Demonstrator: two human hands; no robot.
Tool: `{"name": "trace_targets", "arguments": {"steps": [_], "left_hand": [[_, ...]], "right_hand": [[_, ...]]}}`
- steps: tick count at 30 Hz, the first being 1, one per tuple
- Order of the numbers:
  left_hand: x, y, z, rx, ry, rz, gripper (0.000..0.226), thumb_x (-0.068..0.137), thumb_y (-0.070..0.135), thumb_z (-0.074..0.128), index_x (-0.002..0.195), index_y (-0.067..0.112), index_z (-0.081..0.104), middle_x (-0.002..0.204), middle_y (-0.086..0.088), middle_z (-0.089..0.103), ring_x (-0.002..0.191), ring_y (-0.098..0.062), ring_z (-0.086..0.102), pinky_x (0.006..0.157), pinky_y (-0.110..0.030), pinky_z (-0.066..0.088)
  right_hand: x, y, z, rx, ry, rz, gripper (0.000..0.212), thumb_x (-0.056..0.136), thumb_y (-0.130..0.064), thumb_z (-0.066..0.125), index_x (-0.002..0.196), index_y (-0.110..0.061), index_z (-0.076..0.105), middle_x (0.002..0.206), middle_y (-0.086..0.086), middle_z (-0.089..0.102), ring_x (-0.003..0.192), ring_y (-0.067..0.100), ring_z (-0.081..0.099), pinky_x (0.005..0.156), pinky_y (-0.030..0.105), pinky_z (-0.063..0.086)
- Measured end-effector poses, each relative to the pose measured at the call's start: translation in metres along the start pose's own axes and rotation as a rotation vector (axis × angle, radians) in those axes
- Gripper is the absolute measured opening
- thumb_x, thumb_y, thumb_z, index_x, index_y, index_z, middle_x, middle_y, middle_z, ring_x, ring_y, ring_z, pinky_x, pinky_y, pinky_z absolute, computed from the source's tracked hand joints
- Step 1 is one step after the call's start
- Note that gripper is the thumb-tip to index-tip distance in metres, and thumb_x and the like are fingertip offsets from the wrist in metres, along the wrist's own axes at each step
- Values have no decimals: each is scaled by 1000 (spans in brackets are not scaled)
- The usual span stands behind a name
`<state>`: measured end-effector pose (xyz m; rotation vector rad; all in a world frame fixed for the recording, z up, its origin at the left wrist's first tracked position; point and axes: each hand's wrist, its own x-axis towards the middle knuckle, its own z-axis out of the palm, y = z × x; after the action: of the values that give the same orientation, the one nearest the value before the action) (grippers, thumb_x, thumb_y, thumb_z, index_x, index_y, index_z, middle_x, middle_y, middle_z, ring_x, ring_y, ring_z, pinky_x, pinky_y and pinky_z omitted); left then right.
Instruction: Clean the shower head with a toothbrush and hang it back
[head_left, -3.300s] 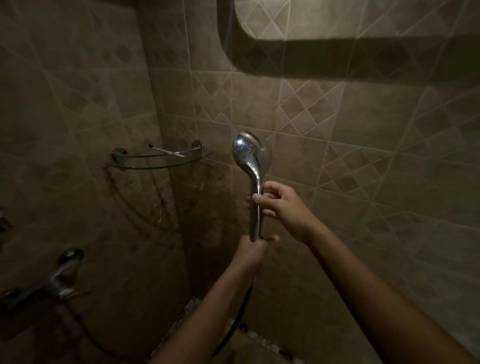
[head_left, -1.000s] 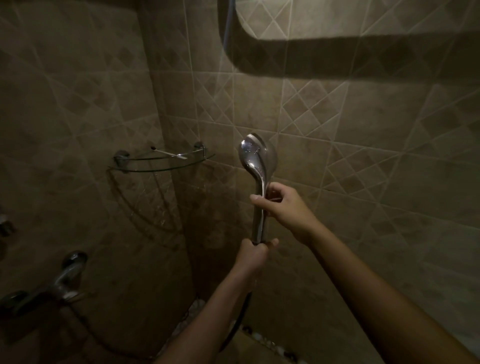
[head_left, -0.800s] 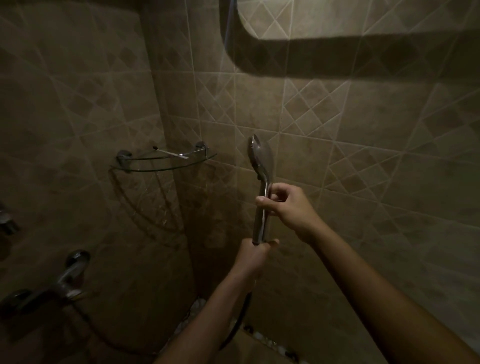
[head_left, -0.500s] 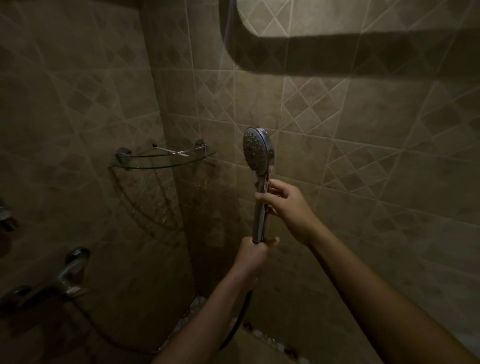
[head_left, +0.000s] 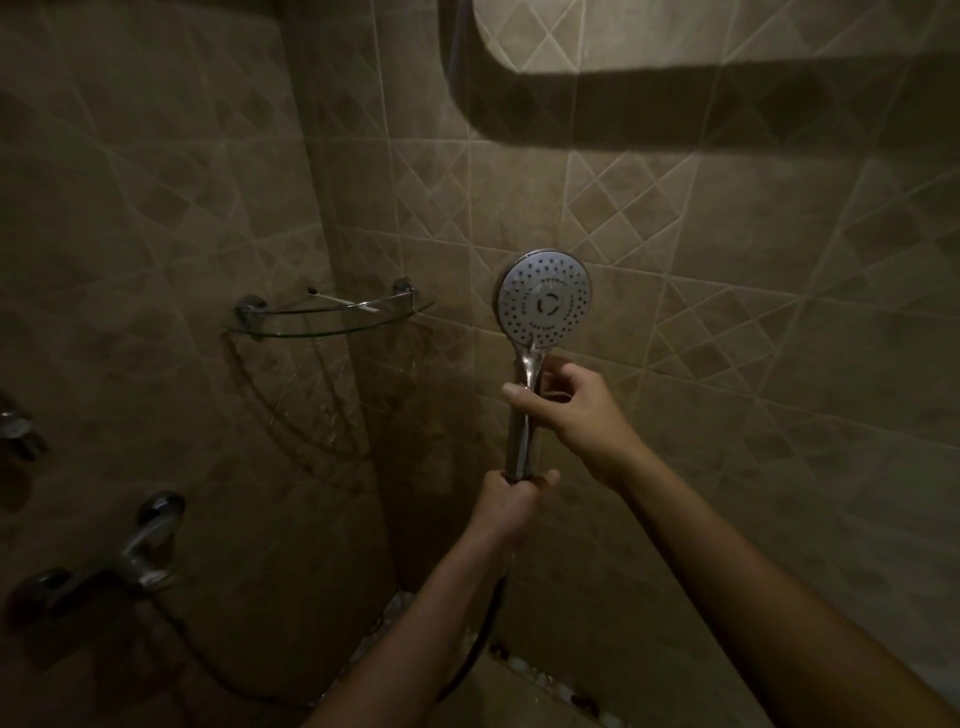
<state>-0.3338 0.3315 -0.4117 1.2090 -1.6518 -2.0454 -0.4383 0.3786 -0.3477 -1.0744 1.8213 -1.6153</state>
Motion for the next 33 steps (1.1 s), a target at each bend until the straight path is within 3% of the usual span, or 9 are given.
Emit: {"name": "trace_targets", "arguments": {"steps": [3,7,12,17,20,22,27,30,33], "left_hand": [[0,-1,2,11,1,-3,81,89,36,70,152,12,25,134,-11,54,117,-26,57,89,-38,49],[3,-5,3,16,17,5,65,89,32,68,143,10,38,113,-6,63,102,-25,66,92,-47,57],[-2,-3,5,18,-2,38,62,92,35,66,142,10,38,105,-2,61,88,-14,59,77,-33,50],[4,-4,4,28,13,34,88,90,34,69,155,8,16,151,-16,41,135,-33,46,100,-44,44],[1,-5,3,19,-8,35,74,93,33,66,150,8,26,109,-3,59,95,-16,60,79,-31,50],[-1,-6,4,12,-15,42,56,96,29,62,141,7,37,82,6,49,70,-6,48,64,-23,41],[-1,-5,6,22,5,35,61,94,31,65,144,9,37,112,-4,62,87,-11,55,76,-29,46],[-1,-4,6,-9,-5,25,61,92,32,67,142,10,40,97,5,58,82,-7,56,67,-25,46],[-1,-3,4,-14,-9,-2,71,91,35,68,147,12,31,103,4,55,89,-11,57,69,-28,45]], "right_hand": [[1,2,-1,-33,29,-9,37,81,-24,80,110,-7,64,106,13,71,97,24,72,84,39,61],[1,-2,-2,150,-54,56,29,88,-8,70,116,-8,61,112,8,72,103,18,72,86,33,59],[3,-2,-1,109,-32,31,29,88,-10,71,117,-10,67,110,8,72,102,19,69,89,35,57],[1,0,-5,-39,4,-7,41,78,-25,84,107,-2,66,103,18,72,94,27,73,84,40,62],[3,0,-9,-55,9,-20,36,78,-21,83,103,-2,65,91,13,71,87,25,74,81,40,62],[3,-3,-12,-38,-42,-18,28,83,-16,78,104,-3,65,87,9,69,87,22,73,80,36,62],[3,-6,-13,18,-149,18,24,89,-9,68,111,-2,63,114,18,67,104,22,68,82,29,53],[3,-6,-9,-50,-113,-46,32,83,-24,77,104,-3,64,108,20,68,97,25,69,81,35,58],[1,-4,-7,-122,-65,-87,43,75,-35,84,96,-3,64,98,21,68,93,34,69,81,46,59]]}}
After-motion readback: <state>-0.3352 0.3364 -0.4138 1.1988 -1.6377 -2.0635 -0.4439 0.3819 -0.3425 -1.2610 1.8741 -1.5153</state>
